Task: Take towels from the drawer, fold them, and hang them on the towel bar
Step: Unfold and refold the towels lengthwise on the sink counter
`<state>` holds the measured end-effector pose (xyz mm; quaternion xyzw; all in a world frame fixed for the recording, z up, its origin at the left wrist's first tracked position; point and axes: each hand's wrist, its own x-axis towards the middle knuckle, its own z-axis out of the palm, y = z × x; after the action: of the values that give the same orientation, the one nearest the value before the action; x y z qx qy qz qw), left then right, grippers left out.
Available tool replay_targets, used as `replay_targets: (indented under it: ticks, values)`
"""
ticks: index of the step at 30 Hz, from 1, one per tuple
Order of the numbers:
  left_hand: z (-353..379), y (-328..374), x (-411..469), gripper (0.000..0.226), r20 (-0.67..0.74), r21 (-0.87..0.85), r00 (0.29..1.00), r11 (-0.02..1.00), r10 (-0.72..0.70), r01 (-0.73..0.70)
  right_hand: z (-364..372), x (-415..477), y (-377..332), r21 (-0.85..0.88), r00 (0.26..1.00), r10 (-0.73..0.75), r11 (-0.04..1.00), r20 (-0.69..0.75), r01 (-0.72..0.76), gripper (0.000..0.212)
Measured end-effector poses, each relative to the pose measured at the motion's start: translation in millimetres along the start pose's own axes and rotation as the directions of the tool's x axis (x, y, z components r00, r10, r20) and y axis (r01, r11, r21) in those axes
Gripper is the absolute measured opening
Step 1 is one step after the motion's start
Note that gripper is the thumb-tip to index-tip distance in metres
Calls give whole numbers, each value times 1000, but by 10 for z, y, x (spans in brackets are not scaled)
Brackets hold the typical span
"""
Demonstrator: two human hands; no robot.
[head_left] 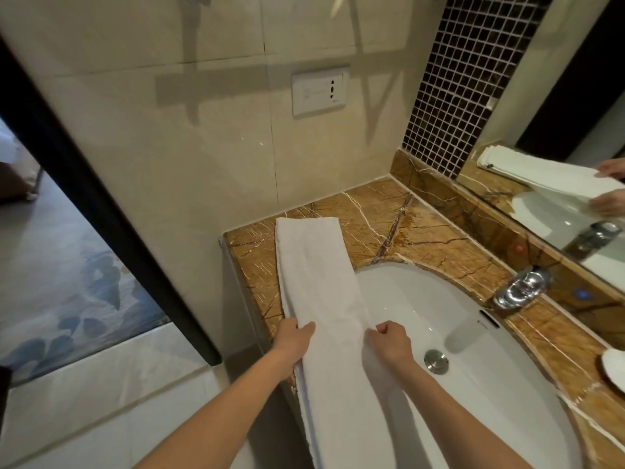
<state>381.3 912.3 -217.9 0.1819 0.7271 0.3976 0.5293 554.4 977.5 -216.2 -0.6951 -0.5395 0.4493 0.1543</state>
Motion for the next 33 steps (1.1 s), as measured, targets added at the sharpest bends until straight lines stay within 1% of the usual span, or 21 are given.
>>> replay_targets:
  ticks: [6,7,8,10,12,16,21,22,25,29,31,33]
  values:
    - [-23,111,-80,16,79,-115,997,993,20,-11,-133,-40,-84,199,984,83,973,155,-114,24]
    - [-33,149,-101,17,86,-116,996,993,30,-20,-165,-4,-85,207,977,108,968,182,-145,43]
    - [-42,192,-126,17,90,-115,995,993,39,-29,-217,-26,-140,206,971,119,965,208,-162,31]
    - [-51,299,-172,17,102,-125,993,991,61,-48,-320,-17,-232,207,960,119,963,252,-173,36]
    - [-62,437,-236,15,110,-136,990,988,92,-77,-413,-33,-378,235,957,84,960,279,-153,33]
    - [-93,777,-373,14,86,-127,984,981,156,-144,-602,-122,-731,294,963,-11,953,270,-71,24]
    - [-209,1255,-591,20,75,-114,966,964,248,-239,-823,-267,-1186,354,959,-97,935,266,-3,30]
    - [-244,1355,-629,21,74,-113,960,958,272,-263,-863,-292,-1279,385,962,-105,923,252,0,31]
    - [-358,1646,-747,22,51,-131,940,935,338,-329,-984,-422,-1559,494,974,-130,869,185,23,26]
    - [-487,2048,-941,17,12,-123,905,899,425,-420,-1138,-587,-1905,593,966,-202,802,163,68,29]
    - [-558,2266,-1064,18,19,-162,881,871,473,-464,-1235,-673,-2113,625,961,-239,774,143,99,34]
    - [-649,2477,-1221,19,57,-183,852,845,520,-503,-1339,-792,-2341,647,950,-280,752,136,128,34]
